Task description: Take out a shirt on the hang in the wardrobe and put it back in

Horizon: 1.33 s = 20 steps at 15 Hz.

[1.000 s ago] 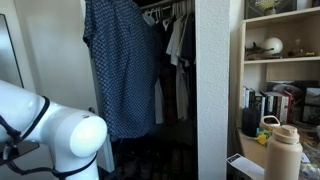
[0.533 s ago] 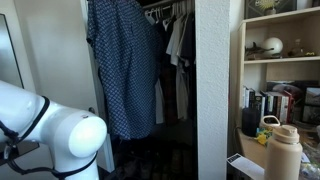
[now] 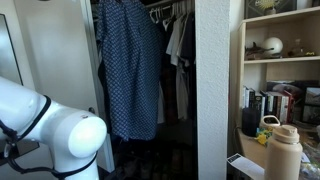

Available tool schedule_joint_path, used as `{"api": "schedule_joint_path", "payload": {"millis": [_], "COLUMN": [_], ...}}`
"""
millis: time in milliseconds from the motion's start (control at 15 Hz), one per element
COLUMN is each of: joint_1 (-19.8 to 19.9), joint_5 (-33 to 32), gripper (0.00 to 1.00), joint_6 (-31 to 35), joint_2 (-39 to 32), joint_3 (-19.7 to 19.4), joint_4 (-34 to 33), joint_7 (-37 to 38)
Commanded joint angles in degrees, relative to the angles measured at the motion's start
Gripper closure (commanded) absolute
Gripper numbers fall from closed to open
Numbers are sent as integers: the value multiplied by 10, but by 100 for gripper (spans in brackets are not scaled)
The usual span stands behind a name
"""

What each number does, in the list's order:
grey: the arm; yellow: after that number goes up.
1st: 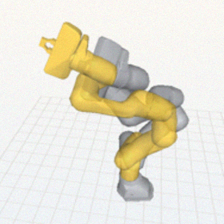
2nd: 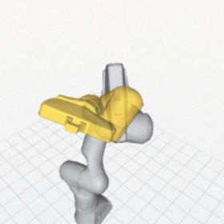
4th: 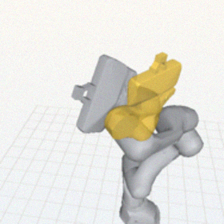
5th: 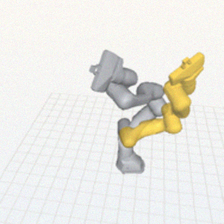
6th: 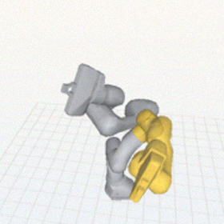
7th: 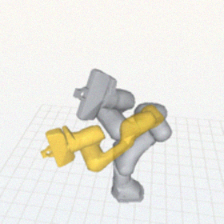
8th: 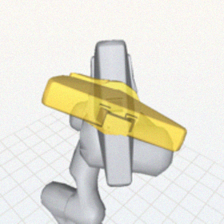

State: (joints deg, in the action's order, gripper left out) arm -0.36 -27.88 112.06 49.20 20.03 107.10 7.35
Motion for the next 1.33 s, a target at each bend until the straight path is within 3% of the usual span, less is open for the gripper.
{"api": "schedule_joint_path", "payload": {"millis": [0,600,1267], "joint_1": [3,12,31], "joint_5": [-13,-14,-69], "gripper": [99,99,99], "joint_6": [66,179,223], "joint_2": [-45,-150,-304], "joint_3": [-25,-71,-78], "joint_4": [-18,-54,-197], "joint_7": [-33,-89,-120]}}
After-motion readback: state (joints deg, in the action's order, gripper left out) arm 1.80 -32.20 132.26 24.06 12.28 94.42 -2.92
